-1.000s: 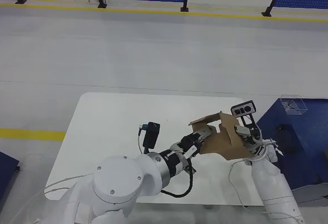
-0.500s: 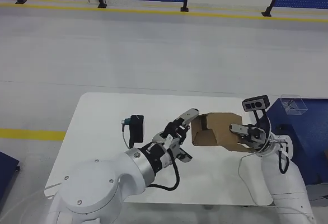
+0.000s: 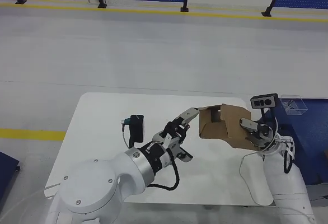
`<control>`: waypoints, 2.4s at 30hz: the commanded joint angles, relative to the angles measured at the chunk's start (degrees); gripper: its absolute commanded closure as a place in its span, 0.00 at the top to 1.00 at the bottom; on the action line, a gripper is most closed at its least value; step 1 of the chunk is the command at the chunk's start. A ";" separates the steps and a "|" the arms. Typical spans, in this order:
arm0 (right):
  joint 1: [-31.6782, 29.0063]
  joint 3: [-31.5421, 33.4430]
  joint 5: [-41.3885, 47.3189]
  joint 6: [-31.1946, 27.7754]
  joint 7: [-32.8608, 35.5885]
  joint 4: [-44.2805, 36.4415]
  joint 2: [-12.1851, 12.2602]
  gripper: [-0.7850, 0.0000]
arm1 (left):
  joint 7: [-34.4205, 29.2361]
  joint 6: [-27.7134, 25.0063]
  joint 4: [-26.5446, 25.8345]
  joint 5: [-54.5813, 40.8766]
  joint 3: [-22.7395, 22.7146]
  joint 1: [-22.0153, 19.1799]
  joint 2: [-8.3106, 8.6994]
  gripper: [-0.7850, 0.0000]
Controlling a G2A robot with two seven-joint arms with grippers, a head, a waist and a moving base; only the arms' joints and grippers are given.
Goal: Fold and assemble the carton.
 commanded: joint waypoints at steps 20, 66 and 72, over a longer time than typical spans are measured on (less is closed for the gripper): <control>-0.31 -1.60 -5.45 -2.06 -6.77 -0.26 -0.23 0.00 | -4.44 3.44 -1.64 16.95 2.17 -5.47 0.76 1.00; 1.27 -6.43 -5.71 -3.42 -4.15 -1.81 -1.35 0.00 | -37.20 6.09 -0.50 65.48 9.71 -0.13 7.29 1.00; 0.97 -6.84 -5.15 -2.72 -2.93 -1.80 -1.44 0.00 | -35.47 6.09 -0.46 65.83 11.29 -0.72 5.91 1.00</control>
